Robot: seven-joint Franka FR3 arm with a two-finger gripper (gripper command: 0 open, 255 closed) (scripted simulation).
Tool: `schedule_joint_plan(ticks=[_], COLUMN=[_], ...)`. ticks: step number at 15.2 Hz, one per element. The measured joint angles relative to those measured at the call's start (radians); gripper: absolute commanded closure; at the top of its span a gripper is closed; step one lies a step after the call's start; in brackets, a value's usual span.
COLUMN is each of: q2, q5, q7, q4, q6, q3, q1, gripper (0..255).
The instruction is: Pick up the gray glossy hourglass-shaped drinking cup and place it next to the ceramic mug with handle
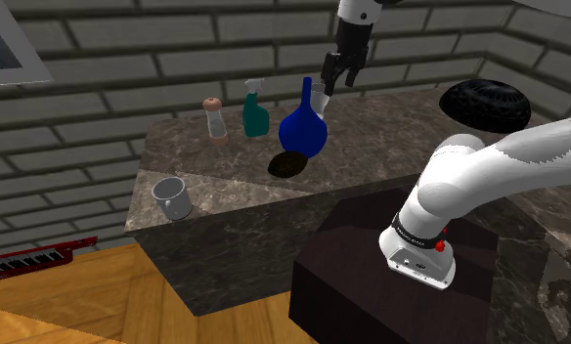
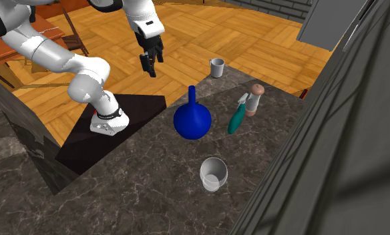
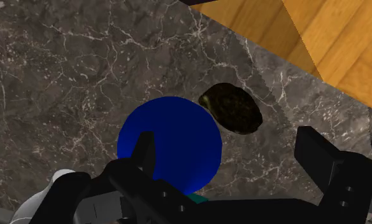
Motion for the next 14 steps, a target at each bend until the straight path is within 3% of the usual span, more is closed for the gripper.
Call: schedule_joint_plan(ticks=[7, 14], q2=[0.108, 0.321], q5=[-0.064, -0.114], q7=[-0.09, -0.196], q4=[0.012, 0.091], q6=[0.095, 0.235], q3=[-0.077, -0.169], q1=[-0.03, -0.052], gripper=[0, 0])
